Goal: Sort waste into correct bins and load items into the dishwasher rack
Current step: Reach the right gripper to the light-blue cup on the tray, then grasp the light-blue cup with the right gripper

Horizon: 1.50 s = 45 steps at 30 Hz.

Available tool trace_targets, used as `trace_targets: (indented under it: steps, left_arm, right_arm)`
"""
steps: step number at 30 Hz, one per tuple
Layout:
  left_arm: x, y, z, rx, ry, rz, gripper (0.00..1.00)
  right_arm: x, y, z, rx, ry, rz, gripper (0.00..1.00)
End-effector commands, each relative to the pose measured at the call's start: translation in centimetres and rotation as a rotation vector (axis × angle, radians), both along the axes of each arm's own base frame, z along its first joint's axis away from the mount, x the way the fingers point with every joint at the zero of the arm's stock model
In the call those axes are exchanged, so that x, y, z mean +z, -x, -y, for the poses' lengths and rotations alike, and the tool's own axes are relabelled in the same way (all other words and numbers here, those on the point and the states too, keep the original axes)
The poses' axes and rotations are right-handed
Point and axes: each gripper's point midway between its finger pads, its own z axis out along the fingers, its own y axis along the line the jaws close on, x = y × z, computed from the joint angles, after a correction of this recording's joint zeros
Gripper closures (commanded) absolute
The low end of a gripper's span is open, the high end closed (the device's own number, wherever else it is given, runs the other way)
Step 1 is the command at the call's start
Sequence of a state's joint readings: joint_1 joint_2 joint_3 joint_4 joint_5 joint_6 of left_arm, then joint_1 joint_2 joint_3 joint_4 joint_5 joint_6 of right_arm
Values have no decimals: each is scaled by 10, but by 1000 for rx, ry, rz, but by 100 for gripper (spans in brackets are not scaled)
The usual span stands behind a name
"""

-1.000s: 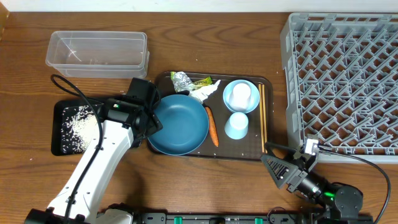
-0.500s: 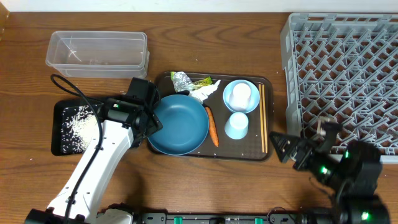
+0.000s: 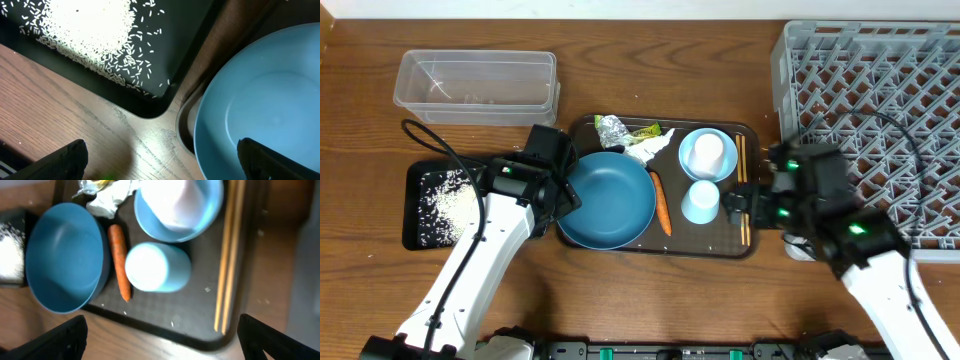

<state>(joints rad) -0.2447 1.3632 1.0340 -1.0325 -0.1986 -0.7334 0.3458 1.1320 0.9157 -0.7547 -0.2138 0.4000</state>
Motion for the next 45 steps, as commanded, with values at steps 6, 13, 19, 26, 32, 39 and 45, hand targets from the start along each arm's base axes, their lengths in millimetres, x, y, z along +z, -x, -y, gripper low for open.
trace_targets:
  steps: [6,13,19,26,32,39,45]
  left_arm:
    - [9,-4,-3,15,-11,33,2]
    - [9,-4,-3,15,-11,33,2]
    - [9,-4,-3,15,-11,33,2]
    - [9,-4,-3,16,-11,33,2]
    - [9,-4,-3,15,-11,33,2]
    - [9,-4,-3,15,-11,33,2]
    - [9,-4,-3,15,-11,33,2]
  right_arm:
    - [-17,-30,-32,9,192,114,4]
    - [-47,-49,-51,-11,217,107,3]
    - [-69,-51,-55,-8,233,61,4]
    - [-89,-44,-63,3,255,14,11]
    - [-95,-40,-63,10,286,3,19]
    - [-107,-38,-58,-14,314,-33,19]
    - [-105,-43,-57,-27,319,-7,22]
